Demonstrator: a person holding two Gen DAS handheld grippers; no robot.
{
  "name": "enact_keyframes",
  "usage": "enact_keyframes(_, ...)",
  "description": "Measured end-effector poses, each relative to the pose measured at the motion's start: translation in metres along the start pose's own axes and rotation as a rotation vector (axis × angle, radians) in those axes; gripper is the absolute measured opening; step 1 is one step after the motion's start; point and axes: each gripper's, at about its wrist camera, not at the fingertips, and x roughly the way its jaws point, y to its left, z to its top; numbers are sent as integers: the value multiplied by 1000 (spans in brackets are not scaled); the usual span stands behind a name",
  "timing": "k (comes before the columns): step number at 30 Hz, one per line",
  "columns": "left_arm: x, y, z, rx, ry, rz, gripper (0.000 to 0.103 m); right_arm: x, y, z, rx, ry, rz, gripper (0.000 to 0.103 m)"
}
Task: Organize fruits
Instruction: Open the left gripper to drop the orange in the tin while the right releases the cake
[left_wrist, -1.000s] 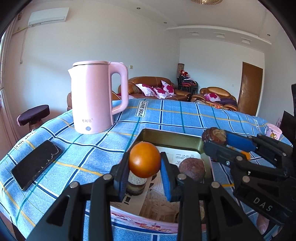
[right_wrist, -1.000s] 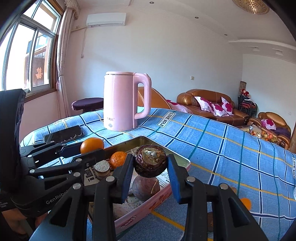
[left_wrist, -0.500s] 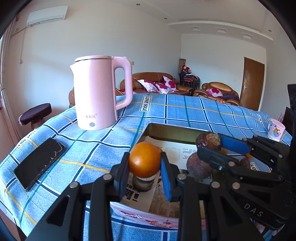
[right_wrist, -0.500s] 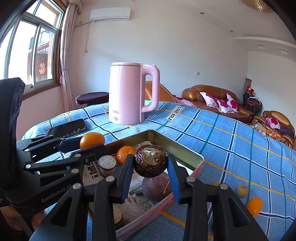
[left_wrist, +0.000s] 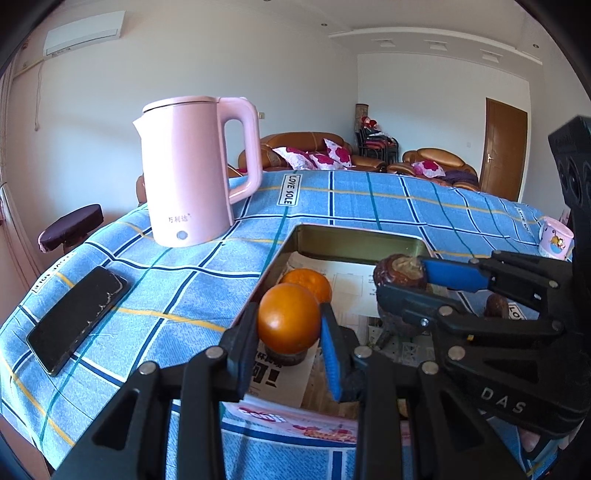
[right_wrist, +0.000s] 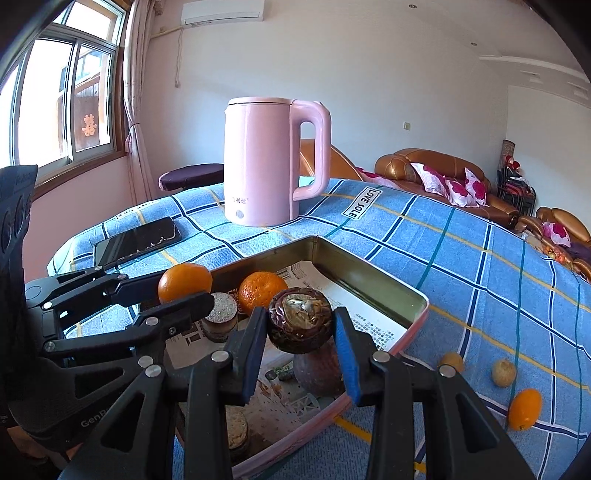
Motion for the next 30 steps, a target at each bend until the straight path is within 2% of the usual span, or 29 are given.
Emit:
enact_keyframes(6, 4, 2, -1, -6, 14, 15, 33, 7, 1, -1, -5, 38, 24, 39)
enact_keyframes(13, 3, 2, -2, -3, 11, 25, 35, 5, 0, -1, 5, 36, 12, 47)
enact_keyframes(16, -2, 3, -1, -9, -7, 34, 45, 2, -2, -2, 11, 32, -2, 50)
enact_keyframes(18, -7, 4, 0, -22, -26, 34, 59, -4, -3, -3, 14, 19, -12, 50)
enact_keyframes(20, -12, 3, 2, -36, -47, 29, 67, -12, -6, -6, 21, 3, -21, 50)
enact_keyframes(27, -28, -29, 12, 0, -105, -24, 78, -45, -29, -22, 42, -38, -85, 52)
enact_keyframes(30, -29, -50, 17, 26, -113, -56, 79, -62, -50, -32, 80, -47, -137, 52)
